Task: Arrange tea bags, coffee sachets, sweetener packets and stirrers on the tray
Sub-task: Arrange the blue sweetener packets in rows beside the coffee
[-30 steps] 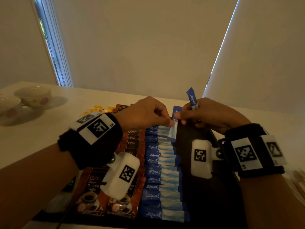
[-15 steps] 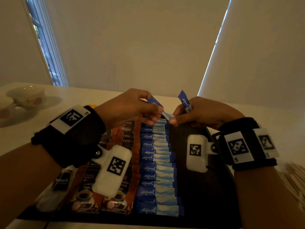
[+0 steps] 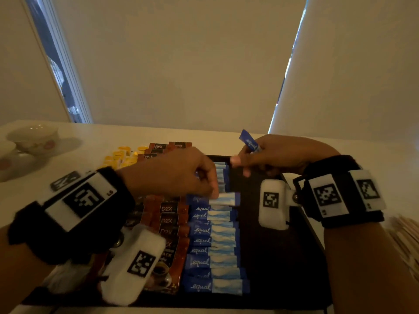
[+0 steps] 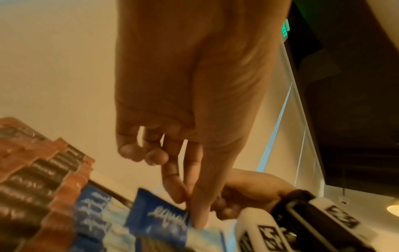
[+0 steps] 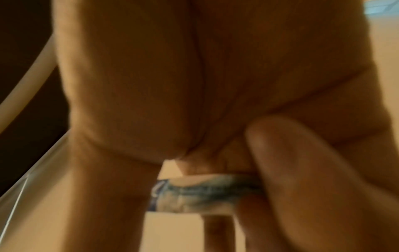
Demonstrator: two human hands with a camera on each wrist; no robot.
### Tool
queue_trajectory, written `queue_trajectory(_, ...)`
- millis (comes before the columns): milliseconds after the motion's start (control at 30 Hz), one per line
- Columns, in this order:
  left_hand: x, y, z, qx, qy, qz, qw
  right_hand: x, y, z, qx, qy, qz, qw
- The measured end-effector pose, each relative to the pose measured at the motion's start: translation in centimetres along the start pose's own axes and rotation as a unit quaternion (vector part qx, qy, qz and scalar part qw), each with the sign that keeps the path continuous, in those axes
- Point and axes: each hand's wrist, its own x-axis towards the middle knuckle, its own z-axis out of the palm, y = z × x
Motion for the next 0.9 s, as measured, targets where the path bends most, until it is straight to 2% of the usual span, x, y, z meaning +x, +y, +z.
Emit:
queue_trajectory(100, -0.9, 0.4, 1.9, 0.000, -0.086, 0.009, 0.996, -0.1, 0.4, -0.5, 0.050, 0.049, 0.036, 0.997)
queue_trajectory(167, -1.0, 0.5, 3.0, 0.000, -0.120, 0.003, 0.993, -0.1, 0.3, -0.3, 0.071, 0.061, 0.053, 0.994)
queue_trajectory(333, -0.7, 0.5, 4.1, 0.014, -0.145, -0.013, 0.989, 0.1, -0.2, 0.3, 0.109, 0.060, 0.059, 0.991)
queue_trajectory(600, -0.7, 0.6, 3.8, 0.029, -0.146, -0.042, 0.988, 0.0, -0.2, 0.3, 0.183, 0.052, 0.072, 0.979)
queue_trajectory(667, -0.6, 0.9, 2.7, 0.039, -0.103, -0.046, 0.993, 0.1, -0.1, 0.2, 0.166, 0.037, 0.068, 0.983)
queue_trajectory(733, -0.3, 1.1, 1.2, 0.010, -0.019, -0.063, 0.998, 0.1, -0.1, 0.1, 0.123, 0.021, 0.063, 0.990)
queue_trajectory(833, 0.2, 1.5, -0.9, -0.057, 0.116, -0.065, 0.989, -0.2, 0.0, -0.3, 0.102, 0.015, 0.047, 0.994)
queue_trajectory(900, 0.4, 1.5, -1.5, -0.065, 0.158, -0.053, 0.984, -0.6, 0.1, -0.5, 0.081, 0.010, 0.024, 0.996)
